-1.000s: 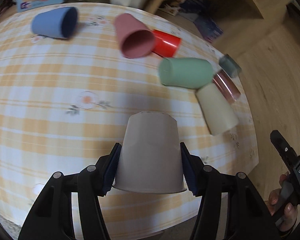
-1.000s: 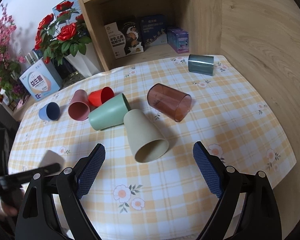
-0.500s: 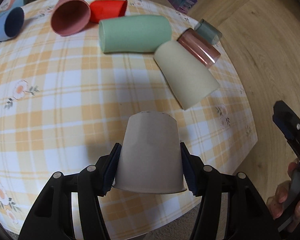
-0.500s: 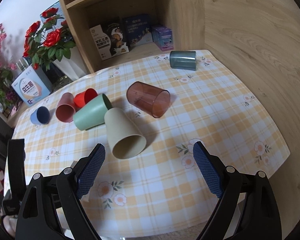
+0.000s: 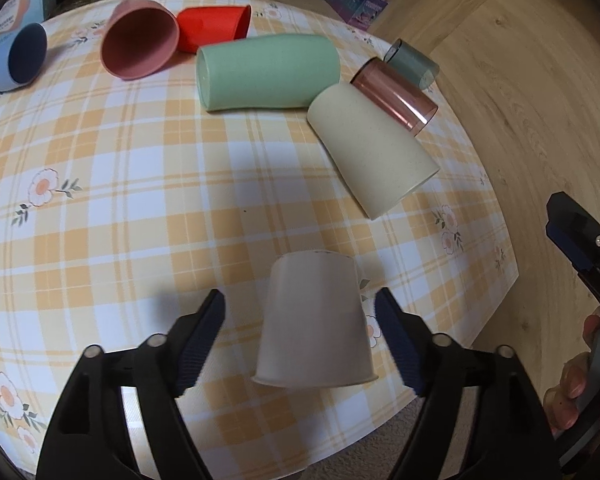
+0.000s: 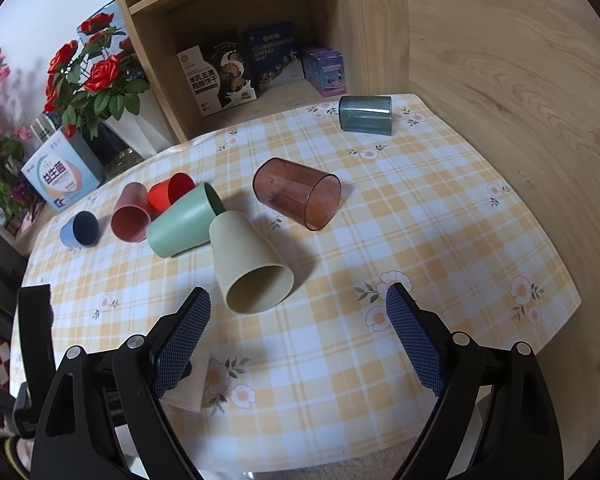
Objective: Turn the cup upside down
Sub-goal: 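Move the right tool to the white cup and close on it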
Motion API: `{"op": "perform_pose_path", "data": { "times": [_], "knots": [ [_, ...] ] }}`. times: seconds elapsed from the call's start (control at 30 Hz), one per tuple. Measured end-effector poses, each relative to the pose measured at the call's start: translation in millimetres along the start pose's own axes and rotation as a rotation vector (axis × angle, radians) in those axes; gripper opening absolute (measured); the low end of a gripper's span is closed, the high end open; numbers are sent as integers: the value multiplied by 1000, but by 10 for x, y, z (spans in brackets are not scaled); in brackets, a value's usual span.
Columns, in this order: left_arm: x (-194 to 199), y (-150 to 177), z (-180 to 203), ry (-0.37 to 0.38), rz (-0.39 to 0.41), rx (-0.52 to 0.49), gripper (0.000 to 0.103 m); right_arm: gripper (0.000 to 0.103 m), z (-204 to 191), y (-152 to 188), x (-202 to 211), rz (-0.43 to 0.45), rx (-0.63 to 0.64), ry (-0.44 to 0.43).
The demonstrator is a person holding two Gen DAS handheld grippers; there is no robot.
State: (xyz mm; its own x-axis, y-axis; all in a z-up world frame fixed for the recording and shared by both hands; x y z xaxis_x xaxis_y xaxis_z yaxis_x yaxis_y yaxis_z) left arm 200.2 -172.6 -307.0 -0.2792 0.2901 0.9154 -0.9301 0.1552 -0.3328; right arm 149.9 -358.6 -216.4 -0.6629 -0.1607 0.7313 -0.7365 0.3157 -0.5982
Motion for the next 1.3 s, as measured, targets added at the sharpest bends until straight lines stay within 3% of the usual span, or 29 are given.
{"op": "perform_pose_path", "data": {
  "times": [0.33, 0.7, 0.97, 1.1, 1.3],
  "knots": [
    [368, -80, -107, -35, 107, -15, 78, 86, -45, -21, 117, 8, -3, -24],
    [1052, -163, -581, -173, 356, 35, 78, 87, -293, -17, 120, -5, 10, -83],
    [1401, -101, -927, -187, 450, 89, 79, 87, -580, 3, 101, -14, 76, -162],
    [1613, -77, -1152, -203, 504, 135, 79, 87, -625, 6, 86, -18, 93, -160],
    [1915, -20, -1442, -306, 590, 171, 90, 87, -658, 37, -3, -51, 90, -166]
  ]
}}
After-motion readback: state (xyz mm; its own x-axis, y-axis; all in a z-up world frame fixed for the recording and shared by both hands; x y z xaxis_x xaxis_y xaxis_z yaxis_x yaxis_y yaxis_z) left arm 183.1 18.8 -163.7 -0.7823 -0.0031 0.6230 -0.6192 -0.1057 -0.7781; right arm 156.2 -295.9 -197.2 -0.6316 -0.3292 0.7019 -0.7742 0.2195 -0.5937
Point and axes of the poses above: each gripper's, at about its wrist camera, not at the fingertips, and x roughly against the way its jaws point, z to its right, y to its underside, the point moved 5 cm from there along -x, roughly the way its jaws point, and after that the axes turned 11 degrees about -y, right-handed, at the moved point
